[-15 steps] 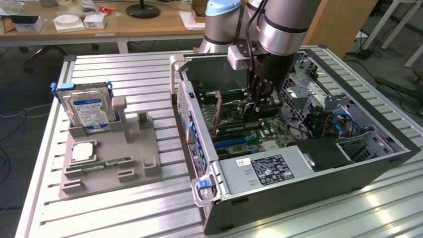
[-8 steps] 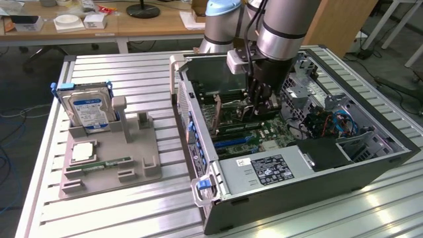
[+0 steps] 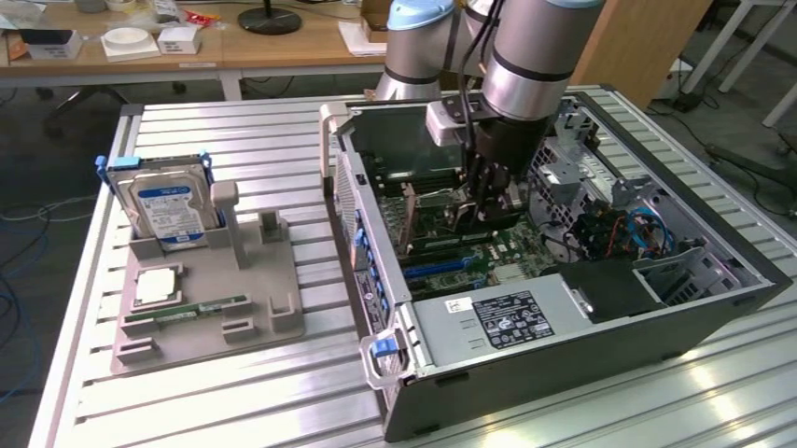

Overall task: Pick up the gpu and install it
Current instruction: 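Insert the gpu into the slot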

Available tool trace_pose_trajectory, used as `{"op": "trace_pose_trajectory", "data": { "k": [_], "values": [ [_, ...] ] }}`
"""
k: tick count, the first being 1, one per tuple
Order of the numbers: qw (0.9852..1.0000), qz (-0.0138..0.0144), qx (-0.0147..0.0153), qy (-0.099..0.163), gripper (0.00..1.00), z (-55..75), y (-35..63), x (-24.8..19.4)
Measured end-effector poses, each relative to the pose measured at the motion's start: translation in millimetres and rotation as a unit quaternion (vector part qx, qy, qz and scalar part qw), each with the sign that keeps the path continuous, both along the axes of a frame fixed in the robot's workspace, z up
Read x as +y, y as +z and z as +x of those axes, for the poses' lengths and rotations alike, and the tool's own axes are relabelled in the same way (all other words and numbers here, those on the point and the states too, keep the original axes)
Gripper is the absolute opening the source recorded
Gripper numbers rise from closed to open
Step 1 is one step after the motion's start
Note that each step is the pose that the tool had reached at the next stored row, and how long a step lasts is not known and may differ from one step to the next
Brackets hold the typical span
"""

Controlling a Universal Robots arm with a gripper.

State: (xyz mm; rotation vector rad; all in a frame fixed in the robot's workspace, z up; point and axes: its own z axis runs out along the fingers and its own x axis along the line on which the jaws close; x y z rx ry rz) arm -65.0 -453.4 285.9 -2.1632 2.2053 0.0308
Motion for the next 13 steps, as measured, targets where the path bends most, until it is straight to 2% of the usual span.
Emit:
{"op": "trace_pose_trajectory", "data": {
  "k": [9,13],
  "values": [
    [1.0,0.0002,-0.0001,0.0,0.26,-3.5,-2.0,0.0],
    [1.0,-0.0001,-0.0001,0.0,0.26,-3.6,-3.0,-2.8]
  ]
}}
